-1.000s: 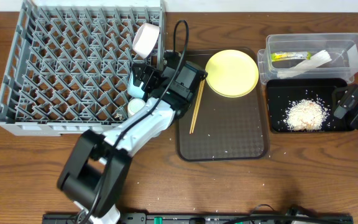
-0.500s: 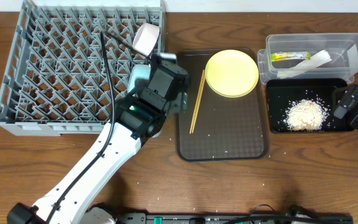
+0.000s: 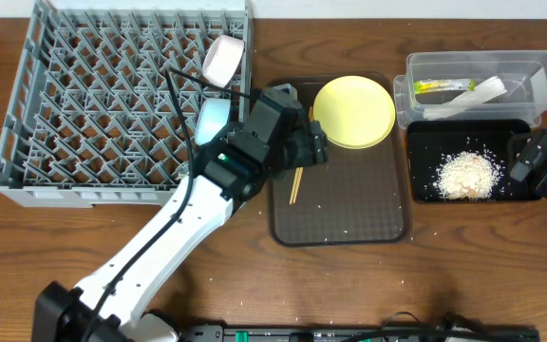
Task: Sort waste into correct bins and load items into the dishwasher
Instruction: 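Move the left gripper to the yellow plate and grasp its rim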
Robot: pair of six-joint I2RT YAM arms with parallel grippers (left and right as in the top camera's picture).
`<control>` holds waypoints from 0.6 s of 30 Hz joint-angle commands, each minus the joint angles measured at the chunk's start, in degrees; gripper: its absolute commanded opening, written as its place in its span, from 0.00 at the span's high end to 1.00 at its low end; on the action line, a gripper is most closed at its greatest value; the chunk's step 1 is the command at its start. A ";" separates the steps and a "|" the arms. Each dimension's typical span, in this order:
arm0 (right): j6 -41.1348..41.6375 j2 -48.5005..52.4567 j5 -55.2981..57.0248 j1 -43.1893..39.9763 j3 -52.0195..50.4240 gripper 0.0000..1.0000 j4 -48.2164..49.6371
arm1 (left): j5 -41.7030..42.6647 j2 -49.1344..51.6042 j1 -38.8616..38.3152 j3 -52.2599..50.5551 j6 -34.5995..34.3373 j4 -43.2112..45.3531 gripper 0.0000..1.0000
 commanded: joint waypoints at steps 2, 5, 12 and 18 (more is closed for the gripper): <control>0.61 0.07 -0.20 -0.26 0.52 0.01 -0.13 | 0.02 6.23 0.04 7.17 -3.43 -0.50 0.21; 0.59 0.07 -0.20 -0.26 0.52 0.01 -0.13 | -2.62 13.25 0.11 15.67 -3.26 -4.87 0.21; 0.61 0.07 -0.20 -0.26 0.52 0.01 -0.13 | -8.35 25.62 0.37 22.47 -10.75 -4.90 0.26; 0.61 0.07 -0.20 -0.26 0.52 0.01 -0.13 | -8.33 34.56 0.31 22.45 -12.50 0.79 0.32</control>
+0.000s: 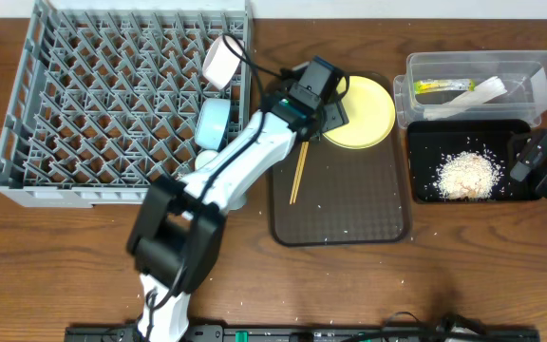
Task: Sort waste into correct bins and load items into the dishwasher
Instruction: 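Move the left gripper to the yellow plate and grasp its rim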
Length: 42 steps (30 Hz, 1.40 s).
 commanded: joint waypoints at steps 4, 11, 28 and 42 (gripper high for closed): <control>0.59 0.07 -0.22 -0.26 0.52 0.01 -0.15 | -1.75 7.56 0.17 0.63 -2.16 4.90 0.33; 0.59 0.07 -0.22 -0.26 0.52 0.01 -0.15 | -2.23 12.24 0.20 0.63 -3.28 6.27 0.43; 0.59 0.07 -0.22 -0.26 0.52 0.01 -0.17 | 1.38 15.37 0.17 0.57 -7.06 -5.01 0.55; 0.59 0.07 -0.22 -0.26 0.52 0.01 -0.17 | 1.92 15.37 0.59 0.46 -7.04 -16.85 0.45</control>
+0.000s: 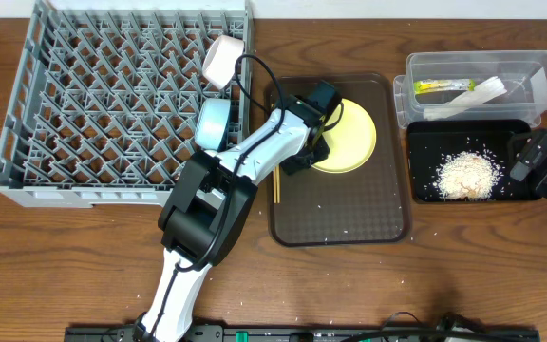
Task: Sort waste into correct bins and load items into the dishwasher
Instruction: 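Move the left gripper to the yellow plate and grasp its rim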
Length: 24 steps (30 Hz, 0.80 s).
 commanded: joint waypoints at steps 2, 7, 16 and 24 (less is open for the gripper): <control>0.61 0.07 -0.22 -0.26 0.52 0.01 -0.15 | 0.66 4.11 0.55 -3.23 -0.59 3.58 0.42; 0.59 0.07 -0.22 -0.26 0.52 0.01 -0.15 | 0.74 4.15 0.52 -4.76 -0.44 10.62 0.40; 0.61 0.07 -0.22 -0.26 0.52 0.01 -0.17 | 2.03 4.20 0.52 -11.41 -0.44 19.28 0.40; 0.61 0.07 -0.22 -0.26 0.52 0.01 -0.17 | 5.53 4.35 0.52 -19.45 -0.52 30.51 0.45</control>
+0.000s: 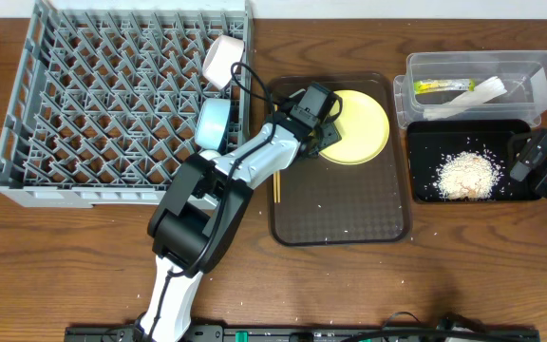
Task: Sort waste into correct bins and load items into the dishwasher
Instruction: 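Move the left gripper to the yellow plate and grasp its rim, then lift the yellow plate with the left gripper and carry it to the rack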
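Observation:
A yellow plate (361,127) lies at the back of the brown tray (349,214). My left gripper (325,127) reaches over the tray from the left, and its fingers sit at the plate's left rim, apparently shut on it. A pair of chopsticks (275,182) lies along the tray's left edge. The grey dish rack (93,114) fills the left side, with a white cup (221,59) and a pale blue cup (212,123) at its right edge. My right gripper (528,158) rests at the far right by the black bin; its jaws are too dark to read.
A clear bin (539,66) at the back right holds plastic wrappers. In front of it a black bin (425,142) holds a heap of rice (468,175). Rice grains are scattered on the tray and on the wooden table (463,275).
The left gripper and the yellow plate have shifted together a little to the right and toward the back of the tray. Chopsticks and right arm are unchanged.
The left gripper was first over the tray's left part, beside the chopsticks. Then it was at the plate's left rim. Later the plate sat further left and forward with the gripper on it, and the chopsticks lay at the tray's left edge. Now the plate is back rightward.

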Robot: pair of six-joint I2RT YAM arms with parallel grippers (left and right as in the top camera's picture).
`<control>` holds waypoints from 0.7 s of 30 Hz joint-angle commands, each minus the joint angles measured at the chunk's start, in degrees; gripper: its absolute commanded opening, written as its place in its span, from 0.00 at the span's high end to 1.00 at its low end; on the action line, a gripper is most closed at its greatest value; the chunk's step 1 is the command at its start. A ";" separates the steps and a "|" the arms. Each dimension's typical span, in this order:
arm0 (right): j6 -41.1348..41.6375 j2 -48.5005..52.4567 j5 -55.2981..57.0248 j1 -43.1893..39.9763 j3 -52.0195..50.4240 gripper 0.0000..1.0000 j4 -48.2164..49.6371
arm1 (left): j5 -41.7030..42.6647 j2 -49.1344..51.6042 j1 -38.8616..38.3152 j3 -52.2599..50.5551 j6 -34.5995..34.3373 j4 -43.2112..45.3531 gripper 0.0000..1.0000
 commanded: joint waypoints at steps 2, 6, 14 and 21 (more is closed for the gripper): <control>0.61 0.07 -0.20 -0.26 0.52 0.01 -0.17 | 2.69 7.87 0.07 -7.96 -0.68 0.28 0.48; 0.59 0.07 -0.20 -0.26 0.52 0.01 -0.20 | 2.67 7.87 0.07 -7.96 -0.59 0.24 0.61; 0.59 0.07 -0.20 -0.26 0.52 0.01 -0.20 | 2.71 7.87 0.07 -7.96 -0.57 -0.02 0.92; 0.59 0.07 -0.20 -0.26 0.52 0.01 -0.17 | 2.91 7.48 2.08 -7.93 -0.31 0.04 0.92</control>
